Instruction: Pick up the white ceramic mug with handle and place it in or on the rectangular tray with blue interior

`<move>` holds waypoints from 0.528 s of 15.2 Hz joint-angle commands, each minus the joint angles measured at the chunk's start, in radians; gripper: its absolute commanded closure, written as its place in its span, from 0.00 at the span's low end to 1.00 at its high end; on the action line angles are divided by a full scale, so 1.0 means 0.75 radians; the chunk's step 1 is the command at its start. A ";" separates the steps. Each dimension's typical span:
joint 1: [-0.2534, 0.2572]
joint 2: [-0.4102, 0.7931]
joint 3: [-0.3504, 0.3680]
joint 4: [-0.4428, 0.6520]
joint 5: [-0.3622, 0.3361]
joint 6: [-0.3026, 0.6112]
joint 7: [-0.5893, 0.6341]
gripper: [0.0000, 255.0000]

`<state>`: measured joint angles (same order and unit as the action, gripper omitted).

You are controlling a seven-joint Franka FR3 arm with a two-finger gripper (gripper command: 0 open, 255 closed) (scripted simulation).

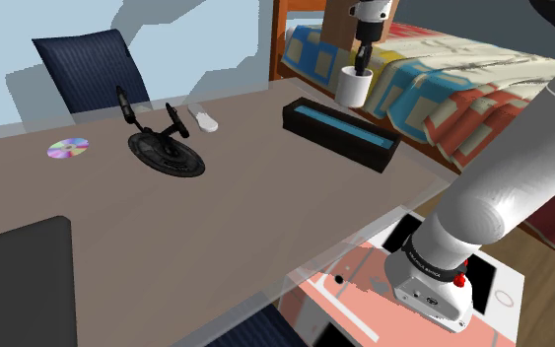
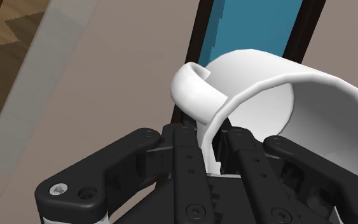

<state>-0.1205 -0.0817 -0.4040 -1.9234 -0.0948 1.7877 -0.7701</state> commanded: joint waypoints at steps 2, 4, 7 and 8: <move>-0.001 -0.001 -0.001 -0.056 -0.002 0.056 0.003 1.00; -0.002 0.004 -0.003 -0.086 -0.001 0.092 0.004 1.00; -0.003 0.015 -0.005 -0.129 0.002 0.145 0.004 1.00; -0.004 0.019 -0.006 -0.143 0.003 0.162 0.003 1.00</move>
<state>-0.1227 -0.0695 -0.4077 -2.0193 -0.0932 1.8949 -0.7673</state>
